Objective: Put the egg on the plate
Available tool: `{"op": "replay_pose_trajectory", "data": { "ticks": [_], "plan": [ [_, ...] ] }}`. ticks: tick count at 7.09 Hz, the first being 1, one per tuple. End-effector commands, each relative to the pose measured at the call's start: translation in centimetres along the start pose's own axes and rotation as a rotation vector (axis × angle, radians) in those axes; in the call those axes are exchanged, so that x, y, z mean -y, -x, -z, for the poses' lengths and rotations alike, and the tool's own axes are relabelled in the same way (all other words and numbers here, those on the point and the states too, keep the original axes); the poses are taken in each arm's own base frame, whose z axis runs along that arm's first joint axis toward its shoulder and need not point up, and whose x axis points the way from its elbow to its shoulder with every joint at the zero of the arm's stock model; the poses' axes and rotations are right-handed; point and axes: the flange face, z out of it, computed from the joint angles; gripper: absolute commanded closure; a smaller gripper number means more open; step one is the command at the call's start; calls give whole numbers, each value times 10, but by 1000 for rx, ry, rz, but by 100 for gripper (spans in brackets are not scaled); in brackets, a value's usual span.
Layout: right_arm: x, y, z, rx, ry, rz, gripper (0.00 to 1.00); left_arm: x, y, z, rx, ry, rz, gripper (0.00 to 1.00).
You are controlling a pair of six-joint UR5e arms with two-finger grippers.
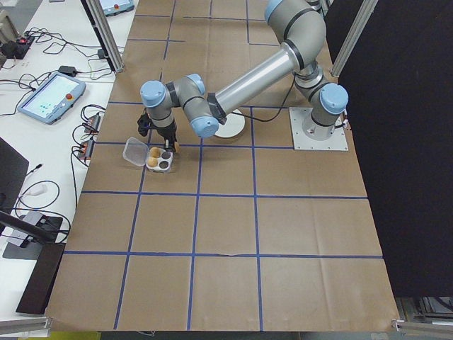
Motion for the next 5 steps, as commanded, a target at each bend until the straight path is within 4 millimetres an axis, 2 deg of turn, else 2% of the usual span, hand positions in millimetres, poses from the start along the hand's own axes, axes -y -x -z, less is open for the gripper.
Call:
{"op": "replay_pose_trajectory", "data": {
  "ticks": [1,2,3,5],
  "plan": [
    [0,0,0,-1,0,0,0,-64,-65,-15,-28,76,31,100],
    [0,0,0,1,1,0,0,-92,-99,-20,-28,99,32,100],
    [0,0,0,1,0,0,0,-113,-114,-34,-37,133,39,100],
    [0,0,0,1,0,0,0,-135,-129,-63,-102,177,57,95]
  ]
}}
